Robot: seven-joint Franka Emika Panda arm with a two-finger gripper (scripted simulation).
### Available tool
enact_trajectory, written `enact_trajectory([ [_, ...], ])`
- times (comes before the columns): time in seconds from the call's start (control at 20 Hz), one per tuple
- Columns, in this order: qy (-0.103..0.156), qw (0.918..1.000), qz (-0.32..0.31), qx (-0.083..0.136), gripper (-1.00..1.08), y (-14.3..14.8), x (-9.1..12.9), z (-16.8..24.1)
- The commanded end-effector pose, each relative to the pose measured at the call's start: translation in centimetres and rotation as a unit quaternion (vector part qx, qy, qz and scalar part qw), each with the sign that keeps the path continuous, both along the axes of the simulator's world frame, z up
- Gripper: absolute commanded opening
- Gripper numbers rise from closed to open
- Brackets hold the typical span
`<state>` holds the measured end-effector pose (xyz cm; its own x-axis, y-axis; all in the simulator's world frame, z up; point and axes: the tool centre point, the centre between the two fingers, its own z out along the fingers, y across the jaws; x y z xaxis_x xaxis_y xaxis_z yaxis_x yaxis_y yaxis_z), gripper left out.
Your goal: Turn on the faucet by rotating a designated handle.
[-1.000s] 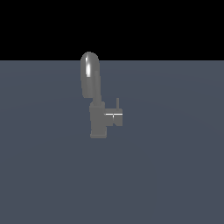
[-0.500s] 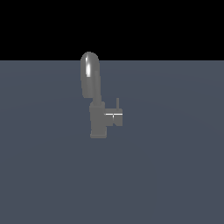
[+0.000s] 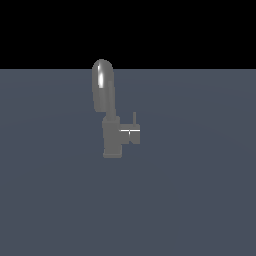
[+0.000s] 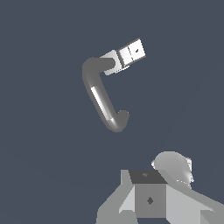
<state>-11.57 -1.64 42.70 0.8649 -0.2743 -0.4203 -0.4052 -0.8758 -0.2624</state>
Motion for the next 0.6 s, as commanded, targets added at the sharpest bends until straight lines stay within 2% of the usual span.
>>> enact_trajectory([
  [0.0, 0.021, 0.9994, -0.021, 0.02, -1.0, -0.2, 1.3, -1.0],
  [0.3, 0.071, 0.9923, -0.073, 0.071, -1.0, -0.8, 4.2, -3.8],
  [0.55, 0.115, 0.9796, -0.118, 0.115, -1.0, -1.3, 6.5, -6.4],
])
